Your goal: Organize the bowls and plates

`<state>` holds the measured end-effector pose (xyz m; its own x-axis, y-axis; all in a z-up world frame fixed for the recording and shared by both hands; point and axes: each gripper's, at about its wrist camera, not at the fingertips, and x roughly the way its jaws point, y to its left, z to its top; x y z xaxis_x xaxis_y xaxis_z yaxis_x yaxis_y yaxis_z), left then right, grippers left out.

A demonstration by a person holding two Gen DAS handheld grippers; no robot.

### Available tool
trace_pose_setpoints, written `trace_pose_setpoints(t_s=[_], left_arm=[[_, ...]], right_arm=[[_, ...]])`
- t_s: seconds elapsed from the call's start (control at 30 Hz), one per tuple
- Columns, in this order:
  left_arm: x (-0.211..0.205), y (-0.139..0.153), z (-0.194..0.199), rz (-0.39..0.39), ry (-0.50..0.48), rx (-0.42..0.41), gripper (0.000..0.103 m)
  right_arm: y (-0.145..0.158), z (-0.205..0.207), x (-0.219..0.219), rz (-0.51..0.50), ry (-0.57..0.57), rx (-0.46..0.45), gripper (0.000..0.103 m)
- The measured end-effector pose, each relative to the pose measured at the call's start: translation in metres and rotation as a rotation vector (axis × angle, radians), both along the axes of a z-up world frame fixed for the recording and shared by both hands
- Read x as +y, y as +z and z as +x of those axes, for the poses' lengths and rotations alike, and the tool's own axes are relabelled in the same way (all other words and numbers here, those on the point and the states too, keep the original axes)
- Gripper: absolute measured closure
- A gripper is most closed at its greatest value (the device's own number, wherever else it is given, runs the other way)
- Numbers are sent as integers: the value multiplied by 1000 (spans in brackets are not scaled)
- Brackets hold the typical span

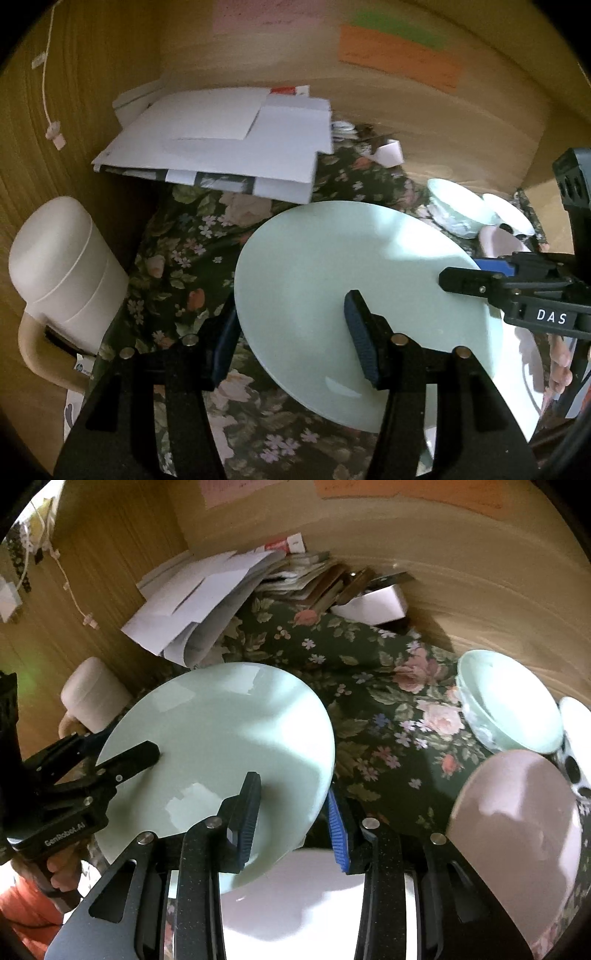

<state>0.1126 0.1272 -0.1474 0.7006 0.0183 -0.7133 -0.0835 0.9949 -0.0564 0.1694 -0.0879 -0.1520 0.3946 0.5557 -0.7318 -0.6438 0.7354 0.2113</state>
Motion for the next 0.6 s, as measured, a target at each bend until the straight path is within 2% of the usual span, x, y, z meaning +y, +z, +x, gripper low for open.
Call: trace_pose_setpoints(t_s=[0.6], left_arm=[[-49,18,-38,-13,-78,-43,47]], right_arm=[[12,-47,-51,63,-63,-56,71]])
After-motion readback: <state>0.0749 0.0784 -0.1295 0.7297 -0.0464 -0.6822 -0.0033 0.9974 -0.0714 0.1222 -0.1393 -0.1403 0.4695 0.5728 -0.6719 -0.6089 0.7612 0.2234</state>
